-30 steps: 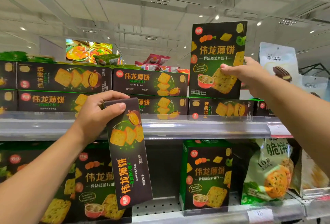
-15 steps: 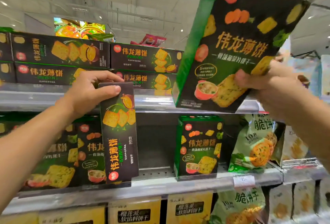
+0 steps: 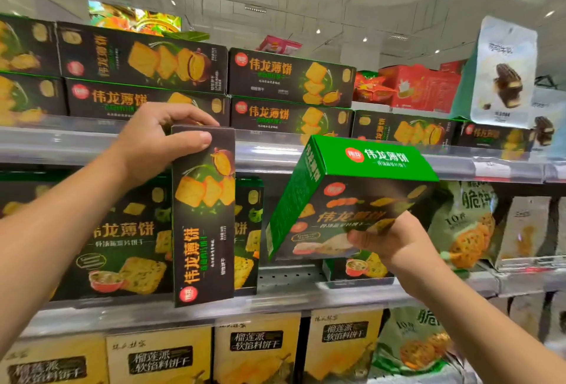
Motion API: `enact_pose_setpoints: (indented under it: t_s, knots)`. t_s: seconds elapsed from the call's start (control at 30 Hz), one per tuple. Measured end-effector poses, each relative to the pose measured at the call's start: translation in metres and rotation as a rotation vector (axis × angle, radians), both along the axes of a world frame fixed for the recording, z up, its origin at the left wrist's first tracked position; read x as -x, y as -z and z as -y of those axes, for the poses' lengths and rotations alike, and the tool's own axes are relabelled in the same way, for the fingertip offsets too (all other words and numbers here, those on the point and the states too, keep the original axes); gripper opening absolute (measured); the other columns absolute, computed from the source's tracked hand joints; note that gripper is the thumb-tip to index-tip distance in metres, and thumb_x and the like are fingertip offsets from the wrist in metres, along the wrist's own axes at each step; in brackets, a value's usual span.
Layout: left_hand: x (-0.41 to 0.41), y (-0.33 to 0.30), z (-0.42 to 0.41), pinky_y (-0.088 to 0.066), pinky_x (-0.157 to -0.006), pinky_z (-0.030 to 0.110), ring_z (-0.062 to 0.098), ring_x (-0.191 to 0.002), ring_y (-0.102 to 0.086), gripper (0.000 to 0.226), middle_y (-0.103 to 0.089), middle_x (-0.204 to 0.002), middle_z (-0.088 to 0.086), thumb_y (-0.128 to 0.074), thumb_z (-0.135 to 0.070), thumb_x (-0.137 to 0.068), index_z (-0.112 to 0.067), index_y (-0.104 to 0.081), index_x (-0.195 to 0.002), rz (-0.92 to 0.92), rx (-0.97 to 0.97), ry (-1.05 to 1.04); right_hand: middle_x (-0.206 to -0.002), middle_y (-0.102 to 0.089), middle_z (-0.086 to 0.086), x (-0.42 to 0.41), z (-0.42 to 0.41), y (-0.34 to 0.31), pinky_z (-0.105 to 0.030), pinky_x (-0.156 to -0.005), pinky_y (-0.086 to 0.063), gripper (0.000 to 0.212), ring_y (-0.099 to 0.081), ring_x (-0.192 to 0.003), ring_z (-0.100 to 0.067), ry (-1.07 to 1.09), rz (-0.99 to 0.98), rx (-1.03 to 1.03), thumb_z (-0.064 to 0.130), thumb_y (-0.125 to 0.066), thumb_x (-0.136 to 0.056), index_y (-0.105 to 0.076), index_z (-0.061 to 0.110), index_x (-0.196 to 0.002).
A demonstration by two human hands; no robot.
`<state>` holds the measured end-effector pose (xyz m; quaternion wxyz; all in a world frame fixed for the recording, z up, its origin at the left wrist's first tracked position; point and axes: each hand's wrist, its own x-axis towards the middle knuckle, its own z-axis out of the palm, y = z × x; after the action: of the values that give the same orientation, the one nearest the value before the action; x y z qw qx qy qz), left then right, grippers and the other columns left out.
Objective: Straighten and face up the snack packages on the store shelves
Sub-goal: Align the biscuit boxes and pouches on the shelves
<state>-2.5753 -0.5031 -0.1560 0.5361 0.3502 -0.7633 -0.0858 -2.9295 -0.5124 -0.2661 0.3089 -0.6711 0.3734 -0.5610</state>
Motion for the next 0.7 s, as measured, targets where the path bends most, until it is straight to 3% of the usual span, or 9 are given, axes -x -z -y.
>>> enact_pose_setpoints:
  t_s: [0.23, 0.33, 0.43, 0.5, 0.6, 0.7]
  knots:
    - [-0.002, 0.003, -0.001, -0.053, -0.067, 0.027, 0.009, -0.078, -0.065, 0.039, -0.070, -0.090, 0.003, -0.063, -0.049, -0.064, -0.024, -0.071, -0.092, 0.008, 0.022, 0.013, -0.095, -0.076, 0.003, -0.008, 0.009, 0.013, -0.031, -0.077, -0.055, 0.039, -0.069, -0.091, -0.020, 0.118, -0.077, -0.017, -0.003, -0.081, -0.071, -0.070, 0.017, -0.102]
    - [-0.003, 0.004, 0.001, -0.053, -0.066, 0.028, 0.011, -0.077, -0.065, 0.040, -0.070, -0.089, 0.004, -0.062, -0.048, -0.064, -0.022, -0.071, -0.093, -0.003, 0.027, 0.023, -0.084, -0.073, 0.016, -0.014, 0.010, 0.021, -0.012, -0.057, -0.049, 0.042, -0.064, -0.078, -0.002, 0.224, -0.158, -0.015, 0.002, -0.085, -0.068, -0.068, 0.022, -0.101]
    - [-0.004, 0.004, 0.002, -0.054, -0.064, 0.024, 0.011, -0.075, -0.066, 0.040, -0.070, -0.088, 0.005, -0.063, -0.047, -0.064, -0.021, -0.071, -0.093, -0.013, 0.028, 0.043, -0.084, -0.067, 0.033, -0.023, 0.009, 0.030, -0.015, -0.060, -0.051, 0.047, -0.062, -0.078, 0.009, 0.282, -0.255, 0.016, 0.008, -0.088, -0.065, -0.063, 0.035, -0.095]
    - [-0.004, 0.004, 0.002, -0.054, -0.062, 0.021, 0.009, -0.075, -0.066, 0.038, -0.070, -0.088, 0.004, -0.063, -0.046, -0.064, -0.022, -0.070, -0.092, -0.013, 0.028, 0.056, -0.086, -0.064, 0.038, -0.028, 0.009, 0.038, -0.005, -0.060, -0.044, 0.049, -0.060, -0.080, 0.014, 0.304, -0.294, 0.069, 0.007, -0.089, -0.063, -0.062, 0.037, -0.090]
    - [-0.005, 0.004, 0.002, -0.053, -0.062, 0.018, 0.007, -0.075, -0.066, 0.035, -0.070, -0.087, 0.001, -0.063, -0.045, -0.065, -0.024, -0.070, -0.092, -0.011, 0.030, 0.063, -0.080, -0.065, 0.036, -0.031, 0.013, 0.053, -0.001, -0.060, -0.041, 0.053, -0.060, -0.076, 0.015, 0.335, -0.273, 0.087, -0.001, -0.089, -0.060, -0.061, 0.039, -0.082]
    - [-0.005, 0.004, 0.003, -0.052, -0.061, 0.018, 0.007, -0.074, -0.065, 0.034, -0.069, -0.087, 0.001, -0.063, -0.046, -0.065, -0.025, -0.070, -0.091, -0.003, 0.040, 0.051, -0.086, -0.068, 0.025, -0.034, 0.017, 0.064, -0.007, -0.062, -0.044, 0.052, -0.061, -0.082, 0.010, 0.346, -0.223, 0.051, 0.002, -0.088, -0.062, -0.061, 0.035, -0.092]
